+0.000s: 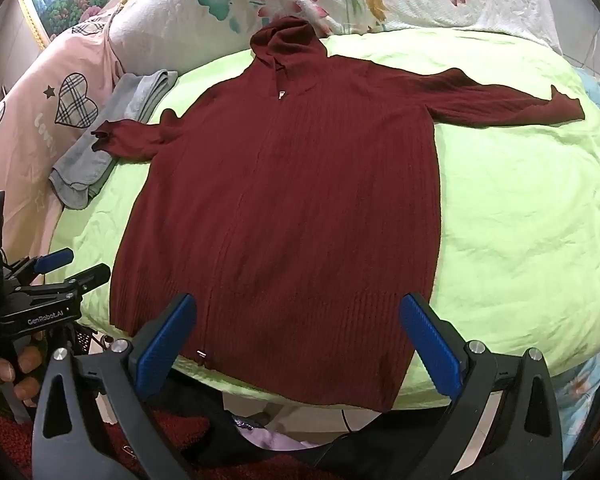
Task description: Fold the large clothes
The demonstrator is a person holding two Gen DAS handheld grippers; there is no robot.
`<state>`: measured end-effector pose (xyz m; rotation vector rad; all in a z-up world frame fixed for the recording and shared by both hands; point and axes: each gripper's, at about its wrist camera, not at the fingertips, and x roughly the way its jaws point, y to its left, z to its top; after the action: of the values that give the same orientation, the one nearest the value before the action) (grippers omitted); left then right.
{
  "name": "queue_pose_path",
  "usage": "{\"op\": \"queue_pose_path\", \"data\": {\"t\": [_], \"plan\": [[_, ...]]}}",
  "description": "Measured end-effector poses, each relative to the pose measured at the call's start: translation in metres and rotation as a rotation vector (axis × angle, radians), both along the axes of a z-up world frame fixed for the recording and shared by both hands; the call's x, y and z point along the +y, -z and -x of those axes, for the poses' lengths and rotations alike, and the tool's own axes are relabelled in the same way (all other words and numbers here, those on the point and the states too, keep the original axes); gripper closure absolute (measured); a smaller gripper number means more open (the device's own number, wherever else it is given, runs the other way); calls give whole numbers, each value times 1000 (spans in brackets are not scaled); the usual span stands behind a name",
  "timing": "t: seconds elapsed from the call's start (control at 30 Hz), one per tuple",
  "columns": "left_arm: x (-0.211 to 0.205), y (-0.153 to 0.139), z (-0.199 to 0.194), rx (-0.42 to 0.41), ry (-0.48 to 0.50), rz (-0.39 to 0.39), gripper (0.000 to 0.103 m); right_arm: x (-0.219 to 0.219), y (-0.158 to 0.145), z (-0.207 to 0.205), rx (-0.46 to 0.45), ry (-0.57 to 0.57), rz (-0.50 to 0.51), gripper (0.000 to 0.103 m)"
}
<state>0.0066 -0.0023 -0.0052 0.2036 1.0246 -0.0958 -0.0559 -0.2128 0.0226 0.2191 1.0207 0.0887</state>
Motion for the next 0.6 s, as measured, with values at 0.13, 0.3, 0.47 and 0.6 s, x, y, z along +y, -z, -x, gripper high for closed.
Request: {"op": "queue_pose_path", "data": {"t": [0.13,0.3,0.47,0.6], "plan": [[-1,2,0,2,1,-4,14,0,1,2,-13,4,11,1],[-1,2,-2,-8,1,8,14,-2,2,2,-24,6,12,1],[-3,2,-3,-9,-1,9,14,-3,4,1,-32,6,16,1],[-4,2,-6,-20,2,26,14,-3,4,0,-36,9,-1,1]]}}
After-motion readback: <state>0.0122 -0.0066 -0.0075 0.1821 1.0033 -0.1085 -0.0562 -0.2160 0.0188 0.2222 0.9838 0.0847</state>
